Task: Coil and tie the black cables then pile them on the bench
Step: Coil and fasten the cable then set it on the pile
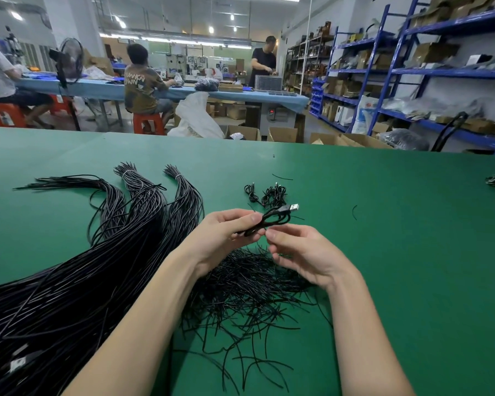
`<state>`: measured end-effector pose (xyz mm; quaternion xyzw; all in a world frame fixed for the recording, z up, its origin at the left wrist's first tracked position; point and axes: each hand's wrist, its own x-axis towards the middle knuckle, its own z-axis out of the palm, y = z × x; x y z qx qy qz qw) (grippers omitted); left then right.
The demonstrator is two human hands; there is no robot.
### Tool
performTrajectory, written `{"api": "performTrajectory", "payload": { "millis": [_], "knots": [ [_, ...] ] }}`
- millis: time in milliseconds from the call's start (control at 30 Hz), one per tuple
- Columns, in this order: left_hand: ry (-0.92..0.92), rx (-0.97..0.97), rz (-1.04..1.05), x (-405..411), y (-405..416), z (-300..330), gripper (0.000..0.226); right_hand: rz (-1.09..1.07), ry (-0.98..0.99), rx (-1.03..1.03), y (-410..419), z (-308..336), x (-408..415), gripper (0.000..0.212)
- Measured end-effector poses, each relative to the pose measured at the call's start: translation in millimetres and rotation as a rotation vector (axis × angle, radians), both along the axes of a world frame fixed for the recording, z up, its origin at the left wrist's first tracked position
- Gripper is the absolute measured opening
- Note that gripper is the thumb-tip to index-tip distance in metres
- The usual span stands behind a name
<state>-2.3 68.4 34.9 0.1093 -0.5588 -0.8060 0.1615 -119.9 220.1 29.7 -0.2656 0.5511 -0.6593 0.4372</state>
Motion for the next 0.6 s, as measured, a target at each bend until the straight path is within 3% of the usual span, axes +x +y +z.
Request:
{"api": "performTrajectory", "payload": {
  "millis": [133, 300, 433, 533, 600],
  "knots": [
    [-0.068, -0.174, -0.238, 13, -8, 4, 0.012, 0.157, 0.133, 0.057, 6, -6, -4, 0.014],
    [-0.234, -0.595, -0.394, 24, -13, 16, 0.008, 0.305, 0.641, 0.256, 7, 3, -5, 0.013],
    [-0.361, -0.862, -0.269, 21, -8, 21, 0.008, 0.212, 0.996, 0.456, -6, 15, -3, 0.015],
    [-0.411, -1.063, -0.023, 16, -4, 23, 0.008, -0.003, 1.178, 0.512, -18, 18, 5, 0.02],
    [-0.393, -1.096, 0.145, 12, -2, 25, 0.01, -0.174, 1.23, 0.5, -26, 19, 12, 0.017]
  ]
}}
